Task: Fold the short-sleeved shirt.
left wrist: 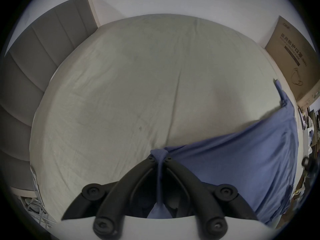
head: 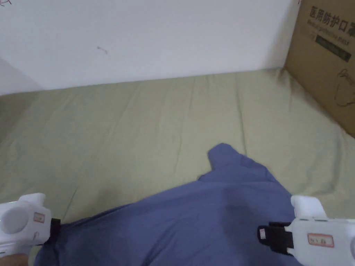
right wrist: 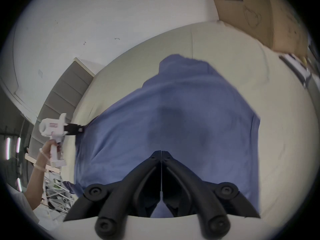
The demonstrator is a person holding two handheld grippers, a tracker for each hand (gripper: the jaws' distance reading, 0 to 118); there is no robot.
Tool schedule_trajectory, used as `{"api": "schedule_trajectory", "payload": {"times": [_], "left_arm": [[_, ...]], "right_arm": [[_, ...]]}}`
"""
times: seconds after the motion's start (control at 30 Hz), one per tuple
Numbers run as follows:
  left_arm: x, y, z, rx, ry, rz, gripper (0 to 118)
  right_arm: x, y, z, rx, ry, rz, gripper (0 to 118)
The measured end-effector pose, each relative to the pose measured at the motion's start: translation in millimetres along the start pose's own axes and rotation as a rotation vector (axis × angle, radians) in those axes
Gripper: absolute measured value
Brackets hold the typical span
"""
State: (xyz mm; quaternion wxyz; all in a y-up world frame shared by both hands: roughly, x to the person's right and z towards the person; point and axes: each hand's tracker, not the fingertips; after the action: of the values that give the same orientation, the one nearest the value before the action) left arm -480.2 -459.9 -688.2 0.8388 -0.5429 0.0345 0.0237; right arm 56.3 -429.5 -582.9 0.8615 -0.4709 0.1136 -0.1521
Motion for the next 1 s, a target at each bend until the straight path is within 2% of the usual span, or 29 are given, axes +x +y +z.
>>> {"api": "schedule_trajectory", "payload": {"times": [0.03, 0.07, 0.1, 0.13, 0.33, 0.5, 0.57, 0.6, 0.63, 0.67, 0.7, 0.73, 0.77, 0.83, 0.87, 0.9, 1.0], "left_arm": [[0, -1, 8, 0.019, -0.011, -0.001, 1], [1, -2, 16, 0.039, -0.011, -0.005, 1], [1, -3, 23, 0.053, -0.013, -0.004, 1], [2, -4, 32, 0.07, -0.021, 0.004, 1], [2, -9, 57, 0.101, -0.043, 0.001, 1], [4, -9, 58, 0.104, -0.036, -0.004, 1], [5, -7, 56, 0.106, -0.03, -0.011, 1], [5, -7, 56, 0.107, -0.025, -0.013, 1], [6, -7, 56, 0.106, -0.024, -0.015, 1], [6, -7, 55, 0.105, -0.023, -0.015, 1], [7, -7, 54, 0.103, -0.022, -0.019, 1], [7, -7, 53, 0.102, -0.019, -0.026, 1], [9, -8, 53, 0.103, -0.014, -0.03, 1], [10, -10, 53, 0.11, -0.008, -0.03, 1], [10, -9, 53, 0.111, -0.01, -0.025, 1], [10, -9, 53, 0.112, -0.017, -0.017, 1], [11, -9, 54, 0.102, -0.009, -0.012, 1]], "right_arm": [[6, 17, -4, -0.035, -0.01, 0.024, 52], [13, 33, -10, -0.062, -0.03, 0.035, 90], [18, 47, -17, -0.06, -0.066, 0.052, 104], [25, 60, -23, -0.055, -0.096, 0.065, 107], [68, 138, -71, -0.127, -0.218, 0.036, 105], [67, 166, -122, -0.192, -0.283, 0.133, 105], [71, 162, -146, -0.276, -0.245, 0.08, 104], [71, 156, -155, -0.304, -0.27, 0.048, 103], [63, 151, -154, -0.234, -0.327, 0.118, 103], [58, 150, -153, -0.242, -0.328, 0.181, 103], [56, 152, -151, -0.263, -0.343, 0.19, 99], [55, 157, -144, -0.257, -0.325, 0.16, 90], [53, 157, -146, -0.254, -0.324, 0.164, 73], [44, 156, -144, -0.29, -0.315, 0.274, 41], [41, 156, -144, -0.301, -0.303, 0.288, 10], [38, 155, -144, -0.318, -0.302, 0.282, 2], [33, 154, -148, -0.321, -0.339, 0.281, 2]]}}
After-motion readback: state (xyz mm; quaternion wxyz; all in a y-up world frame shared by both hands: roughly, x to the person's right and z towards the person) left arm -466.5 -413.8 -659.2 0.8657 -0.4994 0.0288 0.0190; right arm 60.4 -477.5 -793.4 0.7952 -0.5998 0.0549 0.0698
